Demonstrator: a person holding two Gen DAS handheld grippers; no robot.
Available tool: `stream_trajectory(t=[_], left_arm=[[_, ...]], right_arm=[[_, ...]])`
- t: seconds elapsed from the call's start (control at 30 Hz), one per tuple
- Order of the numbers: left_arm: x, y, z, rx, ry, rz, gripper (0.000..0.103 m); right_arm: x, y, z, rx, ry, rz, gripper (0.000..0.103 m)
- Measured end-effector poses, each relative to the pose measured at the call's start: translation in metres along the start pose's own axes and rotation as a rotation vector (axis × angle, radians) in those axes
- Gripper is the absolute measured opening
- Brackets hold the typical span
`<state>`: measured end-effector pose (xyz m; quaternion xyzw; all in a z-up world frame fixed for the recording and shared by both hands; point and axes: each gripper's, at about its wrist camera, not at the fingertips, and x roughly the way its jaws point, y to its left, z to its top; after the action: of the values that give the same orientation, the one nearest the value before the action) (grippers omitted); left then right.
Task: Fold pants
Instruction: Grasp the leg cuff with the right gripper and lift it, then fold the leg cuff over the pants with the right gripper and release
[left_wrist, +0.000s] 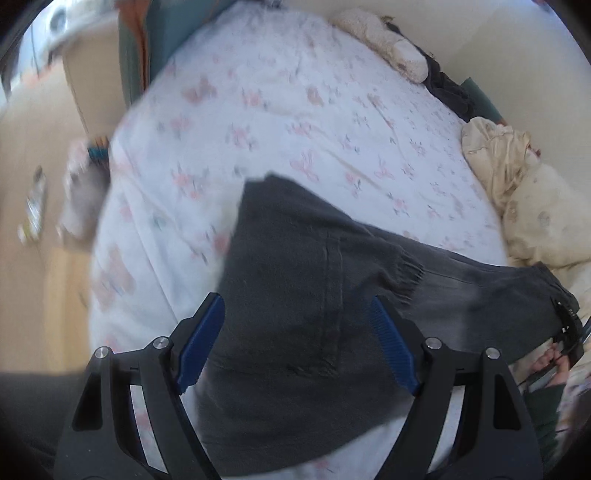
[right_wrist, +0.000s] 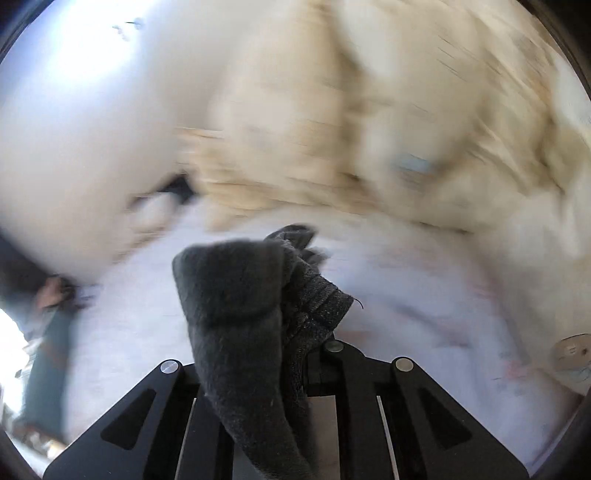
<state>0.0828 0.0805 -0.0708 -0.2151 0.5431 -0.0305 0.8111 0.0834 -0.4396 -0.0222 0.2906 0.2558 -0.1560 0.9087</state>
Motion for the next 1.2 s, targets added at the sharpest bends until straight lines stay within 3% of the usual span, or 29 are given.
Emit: stream_trajectory(t=[0.1,0.2,0.27,0.33,0.43,0.53,0.6,0.67,0.7,0.8,0.83,0.87,0.93,1.07,1.2], left_arm=[[-0.002,0.008,0.0,-0.034,0.021,-0.007,0.078],[-0.009,0.013,-0.003,-0.042,0.038,-0.069,0.078],[-0.011,0.015,-0.007,-0.042,0.068,-0.131,0.078],[-0.014,0.019,-0.011,-0.027,0.064,-0.125,0.078],[-0.017,0.029,-0.014,-0.045,0.068,-0.115,0.078],[-0.019,0.042,-0.018,-0.082,0.079,-0.104,0.078],[-0.021,0.044,-0.018,-0.088,0.08,-0.111,0.078],[-0.024,0.042,-0.017,-0.084,0.075,-0.134,0.078],[-0.025,0.039,-0.016,-0.08,0.07,-0.141,0.078],[-0.027,0.029,-0.015,-0.057,0.064,-0.16,0.078],[-0.027,0.026,-0.015,-0.051,0.063,-0.165,0.078],[-0.028,0.023,-0.015,-0.044,0.061,-0.172,0.078],[-0.028,0.016,-0.014,-0.028,0.056,-0.185,0.078],[-0.028,0.013,-0.013,-0.012,0.043,-0.163,0.078],[-0.024,0.016,-0.011,-0.022,0.047,-0.135,0.078]], right_arm=[[-0.025,0.076,-0.017,-0.167,0.013,0.117,0.01],[-0.045,0.144,-0.059,-0.341,0.066,0.254,0.011],[-0.037,0.172,-0.102,-0.397,0.194,0.398,0.011],[-0.027,0.185,-0.15,-0.471,0.307,0.447,0.013],[-0.005,0.189,-0.239,-0.541,0.583,0.449,0.017],[-0.007,0.192,-0.289,-0.709,0.727,0.405,0.024],[-0.01,0.19,-0.288,-0.735,0.793,0.456,0.036],[-0.009,0.187,-0.275,-0.677,0.88,0.477,0.064],[-0.013,0.187,-0.267,-0.663,0.895,0.476,0.07],[-0.037,0.194,-0.238,-0.642,0.862,0.595,0.071],[-0.045,0.195,-0.225,-0.573,0.852,0.7,0.063],[-0.043,0.194,-0.217,-0.521,0.854,0.746,0.044],[-0.031,0.195,-0.211,-0.493,0.817,0.689,0.019],[0.028,0.19,-0.207,-0.384,0.707,0.385,0.018],[0.074,0.2,-0.216,-0.362,0.705,0.306,0.018]])
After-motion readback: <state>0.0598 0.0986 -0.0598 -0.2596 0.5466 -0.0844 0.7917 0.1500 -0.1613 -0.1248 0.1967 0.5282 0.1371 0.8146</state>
